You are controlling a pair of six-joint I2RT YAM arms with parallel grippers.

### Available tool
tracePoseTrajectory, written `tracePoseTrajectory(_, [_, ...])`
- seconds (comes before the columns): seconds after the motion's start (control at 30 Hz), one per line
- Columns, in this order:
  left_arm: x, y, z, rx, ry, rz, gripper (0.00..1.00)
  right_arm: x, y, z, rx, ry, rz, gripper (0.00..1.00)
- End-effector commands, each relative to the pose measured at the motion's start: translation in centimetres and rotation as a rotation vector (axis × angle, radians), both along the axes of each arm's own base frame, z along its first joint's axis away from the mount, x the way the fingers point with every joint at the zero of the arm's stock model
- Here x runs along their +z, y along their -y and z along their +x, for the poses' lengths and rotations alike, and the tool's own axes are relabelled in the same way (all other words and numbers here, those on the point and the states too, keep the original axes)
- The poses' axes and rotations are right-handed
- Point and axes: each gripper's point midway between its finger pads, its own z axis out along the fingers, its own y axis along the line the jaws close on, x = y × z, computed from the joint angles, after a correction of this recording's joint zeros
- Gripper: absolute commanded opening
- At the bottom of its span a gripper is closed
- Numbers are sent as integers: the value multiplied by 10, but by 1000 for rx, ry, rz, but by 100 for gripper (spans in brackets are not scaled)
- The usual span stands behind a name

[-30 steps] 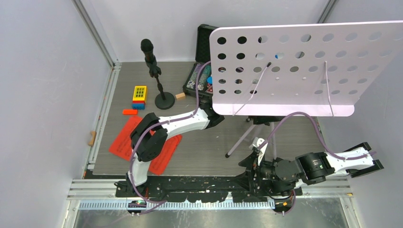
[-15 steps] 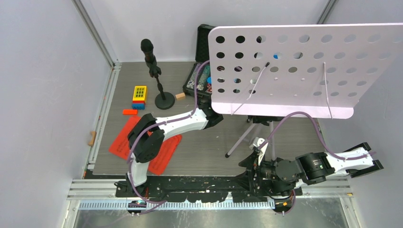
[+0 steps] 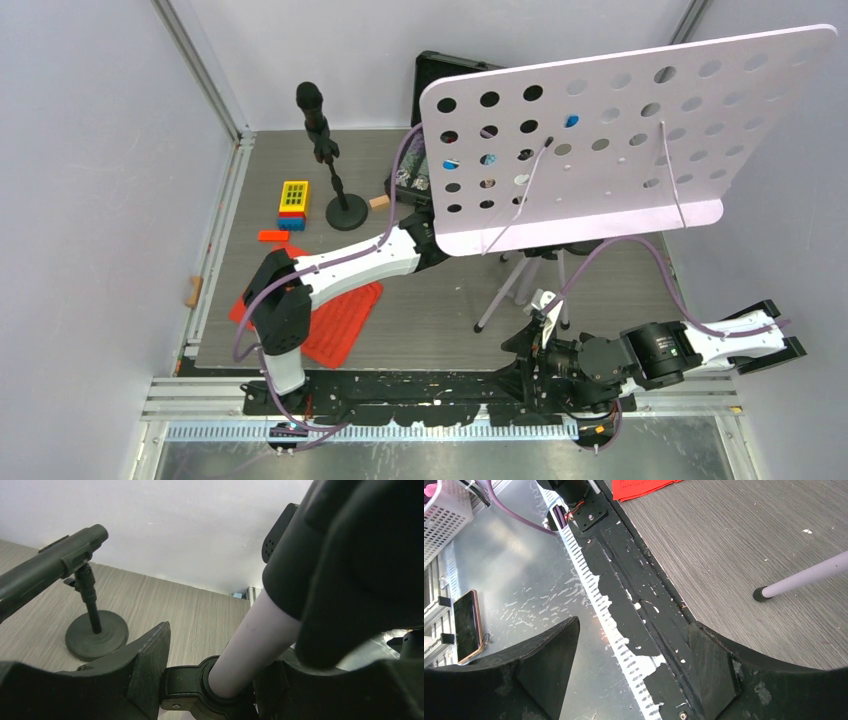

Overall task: Pack up the instrument practice props
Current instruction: Adjust the music stand at the center of the board.

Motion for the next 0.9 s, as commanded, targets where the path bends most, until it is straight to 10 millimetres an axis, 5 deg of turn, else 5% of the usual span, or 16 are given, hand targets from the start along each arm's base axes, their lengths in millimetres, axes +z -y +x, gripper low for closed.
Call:
tracePoseTrajectory(0.0, [31, -20, 5, 66, 63, -28, 0, 12, -7, 2, -22, -7, 62, 85])
tracePoseTrajectory(0.33, [35, -26, 32, 193, 59, 4, 0, 12, -6, 2, -28, -13, 62, 85])
tracePoseTrajectory(0.5, [31, -25, 29, 158, 66, 8, 1, 9, -7, 2, -26, -14, 55, 85])
tracePoseTrajectory(0.57, [25, -21, 25, 127, 52, 11, 10, 9, -7, 2, -24, -12, 55, 85])
tracePoseTrajectory(0.7, [20, -17, 18, 85, 29, -20, 54, 10, -6, 3, -27, -10, 57, 85])
tracePoseTrajectory(0.87, [32, -15, 17, 75, 31, -74, 72, 8, -6, 2, -28, -13, 54, 85])
